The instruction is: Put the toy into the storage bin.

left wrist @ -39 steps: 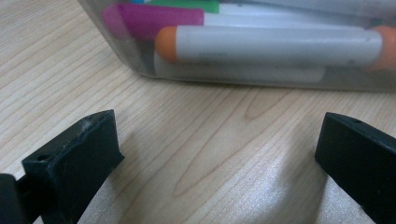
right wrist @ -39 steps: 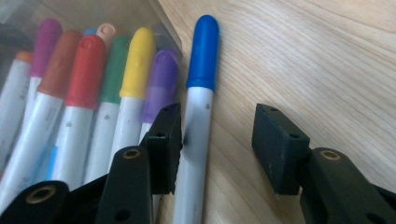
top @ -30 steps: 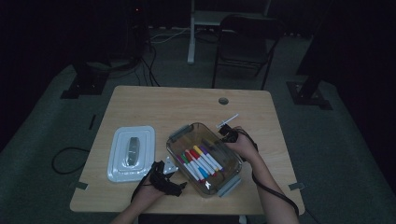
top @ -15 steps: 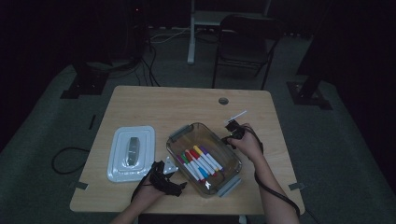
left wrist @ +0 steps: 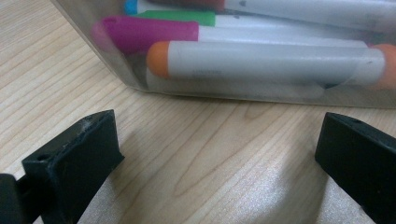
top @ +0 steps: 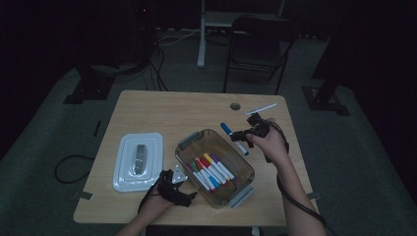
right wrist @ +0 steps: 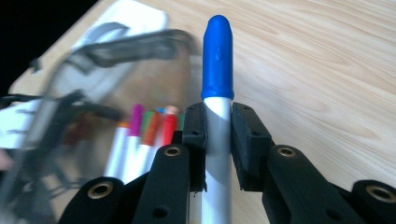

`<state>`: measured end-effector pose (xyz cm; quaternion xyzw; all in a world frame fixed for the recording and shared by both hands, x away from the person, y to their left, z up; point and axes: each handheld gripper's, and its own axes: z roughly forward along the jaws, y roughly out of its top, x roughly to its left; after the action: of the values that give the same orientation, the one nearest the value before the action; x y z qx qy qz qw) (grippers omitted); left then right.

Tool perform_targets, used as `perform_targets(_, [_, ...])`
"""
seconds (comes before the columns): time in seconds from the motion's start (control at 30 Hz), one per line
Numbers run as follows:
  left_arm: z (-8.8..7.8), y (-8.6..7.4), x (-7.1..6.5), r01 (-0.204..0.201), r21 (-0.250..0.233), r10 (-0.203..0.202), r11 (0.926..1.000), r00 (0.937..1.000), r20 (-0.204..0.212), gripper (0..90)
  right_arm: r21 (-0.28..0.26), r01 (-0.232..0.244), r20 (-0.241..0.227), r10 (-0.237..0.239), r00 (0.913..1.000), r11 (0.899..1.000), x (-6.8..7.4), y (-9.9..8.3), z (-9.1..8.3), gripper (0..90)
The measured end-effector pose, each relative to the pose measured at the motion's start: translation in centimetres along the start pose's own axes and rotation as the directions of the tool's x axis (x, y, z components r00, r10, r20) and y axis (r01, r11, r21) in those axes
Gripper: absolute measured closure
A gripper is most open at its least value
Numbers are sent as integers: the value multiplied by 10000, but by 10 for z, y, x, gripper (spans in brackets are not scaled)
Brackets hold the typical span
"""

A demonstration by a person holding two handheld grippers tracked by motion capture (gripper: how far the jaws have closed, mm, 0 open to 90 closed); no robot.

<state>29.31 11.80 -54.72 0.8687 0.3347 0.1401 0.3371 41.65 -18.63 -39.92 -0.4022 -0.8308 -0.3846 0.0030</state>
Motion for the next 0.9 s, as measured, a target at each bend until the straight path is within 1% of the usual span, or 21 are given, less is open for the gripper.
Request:
perform_targets(0.07, [0,0,0,-9,1,9,10000,10000,-13,5,25,300,-135,-299,9995,9995,16,2,3,765])
perform_targets(0.13, [0,0,0,-11,11,11,10000,10000,-7,5,81,540,-351,-537,9979,9985,32,3,10,765])
perform_targets(0.2, [0,0,0,-10,13,10,10000,10000,-6,5,402,823,-582,-798,9951,9958,46,2,22,765])
perform_targets(0.23, [0,0,0,-11,14,11,10000,10000,-6,5,485,844,-813,-803,9934,9953,52,2,28,765])
perform_targets(0.3, [0,0,0,-14,25,14,10000,10000,0,5,838,1026,-983,-942,9907,9912,62,0,43,765])
perform_targets(0.33, [0,0,0,4,23,-4,10000,10000,21,5,966,1006,-1080,-900,9901,9902,66,-1,51,765])
perform_targets(0.37, [0,0,0,4,12,-5,10000,10000,14,5,1248,1008,-1126,-869,9898,9870,70,-2,59,765])
perform_targets(0.43, [0,0,0,2,18,-2,10000,10000,12,5,1664,1036,-1188,-844,9893,9806,75,-6,74,764])
perform_targets(0.5, [0,0,0,2,18,-2,10000,10000,12,5,2117,1149,-1207,-907,9885,9706,79,-10,88,765])
perform_targets(0.53, [0,0,0,3,16,-3,10000,10000,12,5,2273,1130,-1305,-847,9878,9672,82,-12,93,764])
perform_targets(0.57, [0,0,0,1,19,-1,10000,10000,13,5,2506,1166,-1403,-831,9866,9611,84,-13,99,764])
perform_targets(0.63, [0,0,0,1,17,-1,10000,10000,13,5,2724,1144,-1446,-769,9865,9554,88,-16,108,764])
perform_targets(0.67, [0,0,0,2,28,-2,10000,10000,17,5,2926,1242,-1478,-835,9855,9481,88,-18,112,764])
perform_targets(0.7, [0,0,0,-1,24,1,10000,10000,12,5,2967,1260,-1473,-850,9854,9466,89,-19,115,762])
perform_targets(0.73, [0,0,0,-1,20,1,10000,10000,11,5,3060,1274,-1485,-848,9853,9435,90,-20,117,743])
perform_targets(0.77, [0,0,0,-1,31,1,10000,10000,19,5,3155,1407,-1567,-947,9831,9384,91,-20,119,701])
perform_targets(0.83, [0,0,0,1,17,-1,10000,10000,13,5,2871,1569,-1679,-1116,9795,9450,91,-19,116,672])
perform_targets(0.87, [0,0,0,1,17,-1,10000,10000,13,5,2871,1569,-1679,-1116,9795,9450,91,-19,116,672])
perform_targets(0.9, [0,0,0,5,16,-5,10000,10000,12,5,2507,1898,-1713,-1495,9738,9493,91,-16,109,598])
